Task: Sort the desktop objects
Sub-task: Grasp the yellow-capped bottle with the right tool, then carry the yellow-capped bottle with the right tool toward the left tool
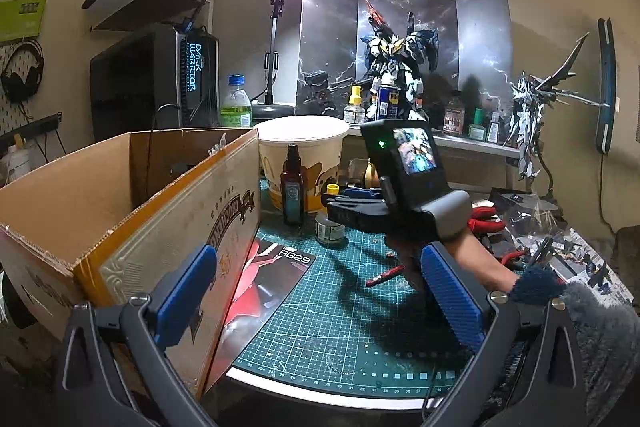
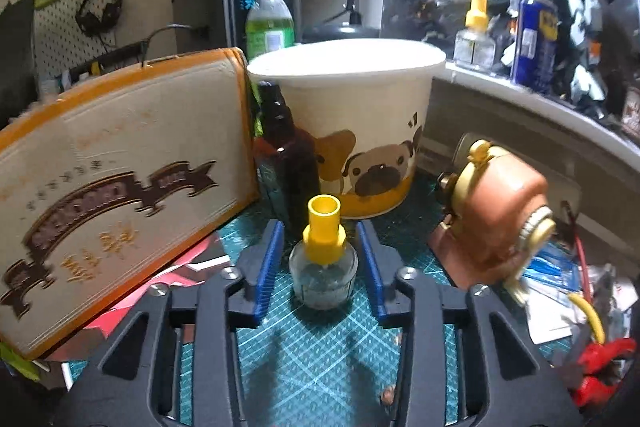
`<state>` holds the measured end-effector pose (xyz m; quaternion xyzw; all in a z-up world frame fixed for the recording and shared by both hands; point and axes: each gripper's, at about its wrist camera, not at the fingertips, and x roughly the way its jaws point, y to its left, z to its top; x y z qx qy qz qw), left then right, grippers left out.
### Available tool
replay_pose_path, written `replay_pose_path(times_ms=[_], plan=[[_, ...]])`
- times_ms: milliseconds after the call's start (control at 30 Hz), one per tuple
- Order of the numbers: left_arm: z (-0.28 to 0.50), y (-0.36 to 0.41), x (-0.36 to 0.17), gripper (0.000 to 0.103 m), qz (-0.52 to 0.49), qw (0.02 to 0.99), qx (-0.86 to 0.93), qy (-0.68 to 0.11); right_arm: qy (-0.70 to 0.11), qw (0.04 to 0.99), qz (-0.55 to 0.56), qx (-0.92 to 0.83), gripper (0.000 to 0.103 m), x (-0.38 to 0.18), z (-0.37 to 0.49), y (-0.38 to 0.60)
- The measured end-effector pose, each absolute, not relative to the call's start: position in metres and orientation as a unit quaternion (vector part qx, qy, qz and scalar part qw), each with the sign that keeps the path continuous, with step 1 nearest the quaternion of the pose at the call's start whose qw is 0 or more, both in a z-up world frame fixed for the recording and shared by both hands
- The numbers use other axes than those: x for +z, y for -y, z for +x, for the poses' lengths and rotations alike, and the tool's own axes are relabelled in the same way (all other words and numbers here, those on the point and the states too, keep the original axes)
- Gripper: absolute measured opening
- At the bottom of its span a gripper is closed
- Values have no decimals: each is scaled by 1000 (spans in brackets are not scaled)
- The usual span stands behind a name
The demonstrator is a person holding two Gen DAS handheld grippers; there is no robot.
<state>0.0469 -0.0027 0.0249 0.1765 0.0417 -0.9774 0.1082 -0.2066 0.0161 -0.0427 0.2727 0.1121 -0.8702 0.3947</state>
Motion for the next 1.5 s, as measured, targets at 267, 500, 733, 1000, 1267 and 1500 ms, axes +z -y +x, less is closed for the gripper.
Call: replay_pose_path(times_ms=[267,500,733,1000,1267,1500], plan=[[48,4,23,103,185,105,-976,-42,-91,399,284,-867,15,-45,-218,-19],[50,7,23,103,184,101,-977,-43,-85,399,274,-871,15,-28,-201,-34],[56,2,25,103,171,74,-982,-34,-96,391,261,-877,15,4,-152,-74],[60,-5,26,103,147,19,-989,-5,-97,370,280,-880,15,10,-74,-131],[60,-12,25,103,145,-8,-989,6,-83,345,302,-884,15,-14,-27,-168],[60,-20,24,103,156,-23,-988,5,-68,342,289,-892,15,-28,-21,-176]])
